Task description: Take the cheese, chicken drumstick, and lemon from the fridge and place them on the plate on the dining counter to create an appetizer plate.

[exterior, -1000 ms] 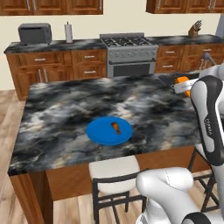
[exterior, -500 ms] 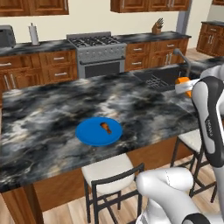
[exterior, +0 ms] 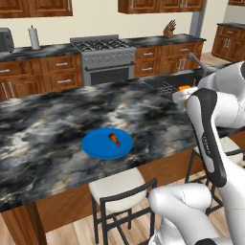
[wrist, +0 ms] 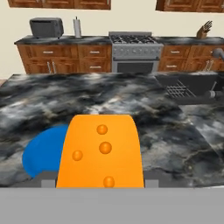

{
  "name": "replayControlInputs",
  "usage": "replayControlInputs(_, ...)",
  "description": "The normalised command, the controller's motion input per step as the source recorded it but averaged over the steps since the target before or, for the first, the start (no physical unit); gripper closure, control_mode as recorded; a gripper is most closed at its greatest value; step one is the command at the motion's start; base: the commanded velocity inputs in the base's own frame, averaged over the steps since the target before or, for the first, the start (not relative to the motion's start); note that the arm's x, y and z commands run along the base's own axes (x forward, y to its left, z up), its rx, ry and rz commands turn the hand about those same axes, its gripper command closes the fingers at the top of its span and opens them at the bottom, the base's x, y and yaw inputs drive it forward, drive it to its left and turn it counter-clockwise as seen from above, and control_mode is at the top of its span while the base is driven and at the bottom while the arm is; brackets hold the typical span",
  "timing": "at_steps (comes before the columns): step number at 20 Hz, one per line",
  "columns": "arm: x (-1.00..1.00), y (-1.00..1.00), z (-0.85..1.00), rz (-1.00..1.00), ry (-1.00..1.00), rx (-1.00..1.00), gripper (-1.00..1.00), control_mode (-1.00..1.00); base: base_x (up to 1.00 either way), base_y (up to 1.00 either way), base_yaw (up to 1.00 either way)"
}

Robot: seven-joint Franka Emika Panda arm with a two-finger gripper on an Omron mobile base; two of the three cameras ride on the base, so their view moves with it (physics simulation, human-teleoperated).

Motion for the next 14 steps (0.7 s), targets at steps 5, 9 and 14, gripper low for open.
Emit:
replayControlInputs(5,0.0,0.67,-0.26,0.0,0.23,-0.01,1.0,-1.0,0.0,0.0,0.0)
replayControlInputs(9,0.0,0.77,-0.56,0.0,0.31,0.0,1.0,-1.0,0.0,0.0,0.0)
replayControlInputs(14,0.0,0.8,-0.76,0.0,0.17,0.0,1.0,-1.0,0.0,0.0,0.0)
